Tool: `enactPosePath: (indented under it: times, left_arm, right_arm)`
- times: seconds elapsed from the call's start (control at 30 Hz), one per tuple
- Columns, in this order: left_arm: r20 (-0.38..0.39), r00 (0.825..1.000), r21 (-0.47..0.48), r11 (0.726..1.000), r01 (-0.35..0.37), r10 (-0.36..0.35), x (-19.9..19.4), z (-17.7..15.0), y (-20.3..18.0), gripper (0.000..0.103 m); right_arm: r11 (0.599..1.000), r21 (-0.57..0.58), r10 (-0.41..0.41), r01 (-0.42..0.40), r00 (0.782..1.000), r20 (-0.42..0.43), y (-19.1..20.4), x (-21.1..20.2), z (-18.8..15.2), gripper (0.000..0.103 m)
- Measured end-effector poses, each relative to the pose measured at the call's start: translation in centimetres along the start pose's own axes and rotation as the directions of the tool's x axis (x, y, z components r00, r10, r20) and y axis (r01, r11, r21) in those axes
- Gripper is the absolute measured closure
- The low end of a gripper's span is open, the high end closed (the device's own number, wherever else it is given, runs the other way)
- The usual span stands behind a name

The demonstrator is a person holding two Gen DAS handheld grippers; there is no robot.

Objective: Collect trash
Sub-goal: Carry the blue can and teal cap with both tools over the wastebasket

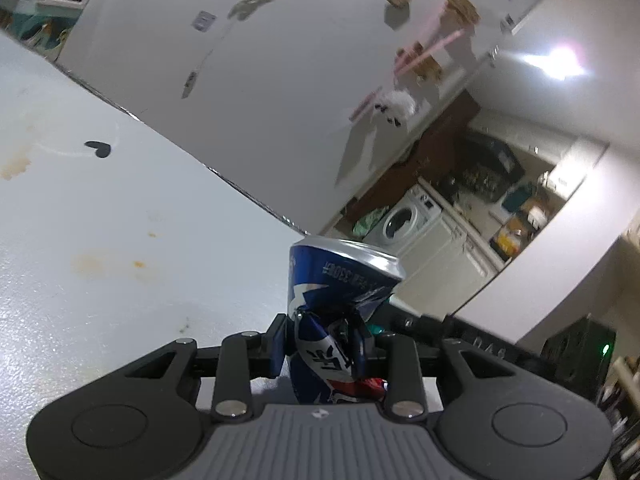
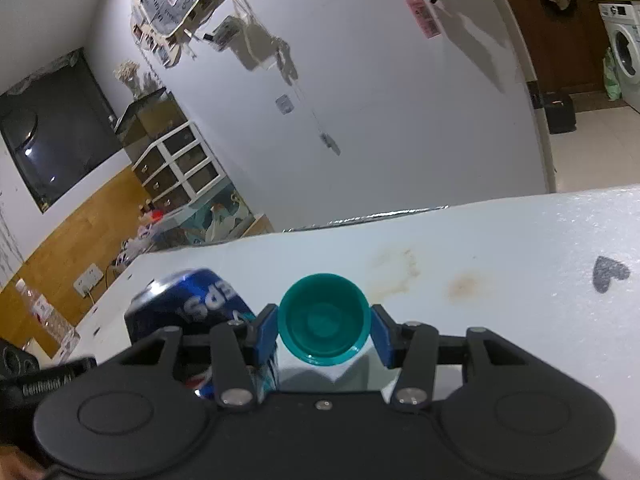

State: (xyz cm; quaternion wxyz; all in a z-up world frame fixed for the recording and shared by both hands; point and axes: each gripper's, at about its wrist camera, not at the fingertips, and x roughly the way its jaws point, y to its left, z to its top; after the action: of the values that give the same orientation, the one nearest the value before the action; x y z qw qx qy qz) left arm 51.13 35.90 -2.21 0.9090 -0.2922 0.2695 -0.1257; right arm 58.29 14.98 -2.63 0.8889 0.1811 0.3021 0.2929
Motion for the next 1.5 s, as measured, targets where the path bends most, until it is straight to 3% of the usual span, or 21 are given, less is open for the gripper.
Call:
enactPosePath:
  times: [0.23, 0.3, 0.37, 0.53, 0.73, 0.93, 1.17, 1.5]
  left_arm:
    - [-0.023, 1.0, -0.006, 1.0, 0.001, -0.001, 0.8, -0.6, 0.1, 0.055]
    - [-0.017, 1.0, -0.02, 1.0, -0.009, 0.009, 0.8, -0.7, 0.4, 0.057]
    - [-0.006, 0.999, -0.028, 0.999, -0.032, 0.032, 0.6, -0.6, 0.5, 0.066]
    - [0.019, 0.999, -0.006, 0.999, -0.041, 0.041, 0.1, -0.4, 0.1, 0.069]
    - [0.061, 0.99, 0.042, 0.99, -0.132, 0.129, -0.8, -0.1, -0.7, 0.07]
    - [0.088, 0.976, 0.131, 0.968, -0.212, 0.201, -1.7, -0.5, -2.7, 0.072]
    - [0.126, 0.956, 0.254, 0.923, -0.288, 0.263, -2.5, -1.9, -6.4, 0.074]
    - [0.172, 0.942, 0.338, 0.881, -0.332, 0.289, -4.3, -4.4, -10.7, 0.074]
  right_arm:
    - [0.996, -0.068, 0.06, -0.061, 0.998, -0.025, 0.9, 0.1, -0.1, 0.053]
    - [0.992, -0.099, 0.072, -0.075, 0.997, -0.043, 1.5, 0.4, -0.4, 0.053]
    - [0.991, -0.112, 0.068, -0.073, 0.997, -0.042, 1.8, 0.4, -0.3, 0.053]
    - [0.992, -0.116, 0.054, -0.058, 0.998, -0.037, 1.8, 0.0, -0.2, 0.053]
    - [0.984, -0.179, -0.02, 0.016, 1.0, -0.02, 2.5, -1.1, -0.6, 0.053]
    - [0.979, -0.182, -0.088, 0.089, 0.996, 0.012, 2.0, -3.9, -1.4, 0.053]
    - [0.968, -0.211, -0.127, 0.133, 0.991, 0.041, 1.7, -7.6, -2.1, 0.053]
    - [0.946, -0.245, -0.198, 0.211, 0.977, 0.078, -0.3, -13.3, -2.2, 0.053]
